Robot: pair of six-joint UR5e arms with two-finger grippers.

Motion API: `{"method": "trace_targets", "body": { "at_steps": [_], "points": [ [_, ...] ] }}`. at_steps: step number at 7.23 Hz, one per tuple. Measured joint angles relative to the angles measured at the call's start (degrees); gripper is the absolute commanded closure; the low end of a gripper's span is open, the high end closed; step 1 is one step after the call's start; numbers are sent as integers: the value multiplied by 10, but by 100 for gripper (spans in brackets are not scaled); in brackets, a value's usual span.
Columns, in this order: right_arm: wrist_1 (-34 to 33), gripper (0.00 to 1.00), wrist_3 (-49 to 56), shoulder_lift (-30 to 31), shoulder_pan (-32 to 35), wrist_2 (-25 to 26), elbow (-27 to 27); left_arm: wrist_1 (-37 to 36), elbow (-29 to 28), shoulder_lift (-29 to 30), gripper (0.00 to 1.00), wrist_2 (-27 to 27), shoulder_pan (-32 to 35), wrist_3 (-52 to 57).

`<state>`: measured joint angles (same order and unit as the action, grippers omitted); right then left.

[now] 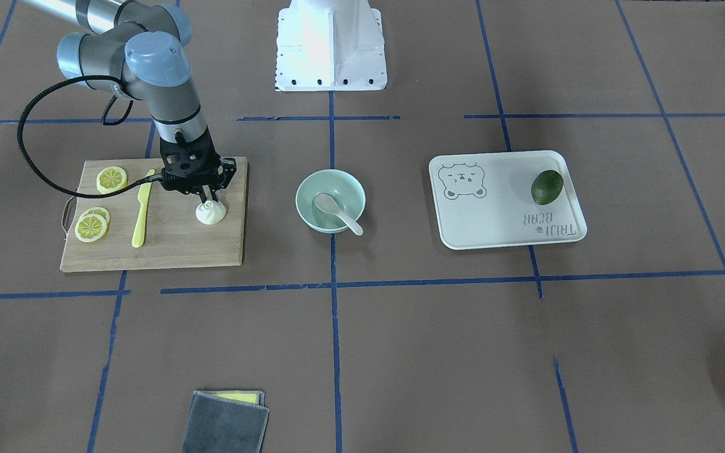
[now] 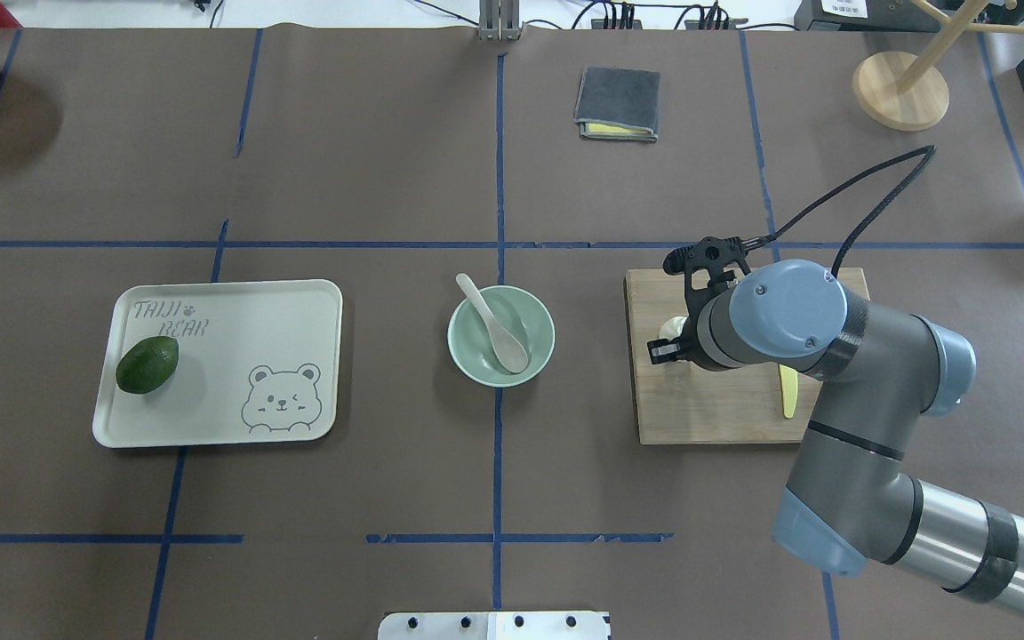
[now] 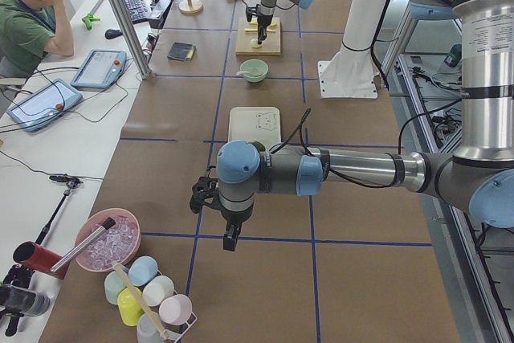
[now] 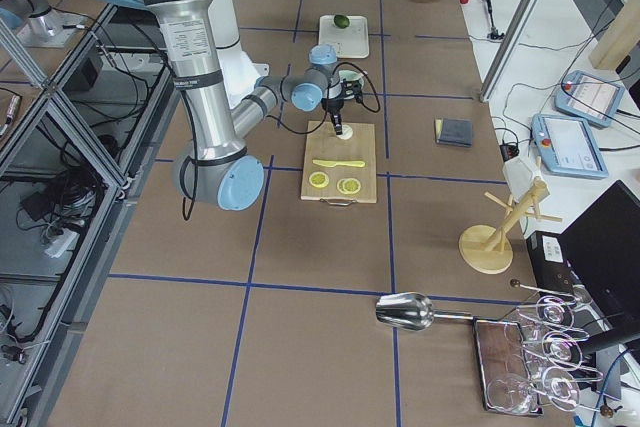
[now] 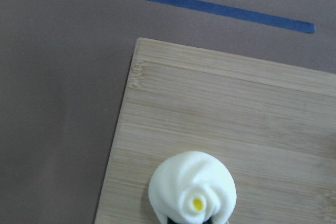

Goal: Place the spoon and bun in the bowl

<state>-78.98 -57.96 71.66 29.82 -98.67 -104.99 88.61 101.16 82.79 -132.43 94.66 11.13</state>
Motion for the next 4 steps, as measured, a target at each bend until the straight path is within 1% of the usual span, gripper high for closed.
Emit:
{"method": "trace_targets", "body": {
  "at_steps": [1, 2, 3, 4],
  "points": [
    [-8, 100, -2, -18, 3, 2, -2, 0, 0, 0, 0, 0, 0, 0],
    [-41, 100, -9, -59, 2, 2, -3, 0, 0, 1, 0, 0, 0, 0],
    [-92, 100, -26, -117, -4, 3, 2, 0, 0, 1, 0, 0, 0, 0],
    [-126, 79, -49, -164, -20, 10, 12, 0, 0, 1, 0, 0, 0, 0]
  ]
}}
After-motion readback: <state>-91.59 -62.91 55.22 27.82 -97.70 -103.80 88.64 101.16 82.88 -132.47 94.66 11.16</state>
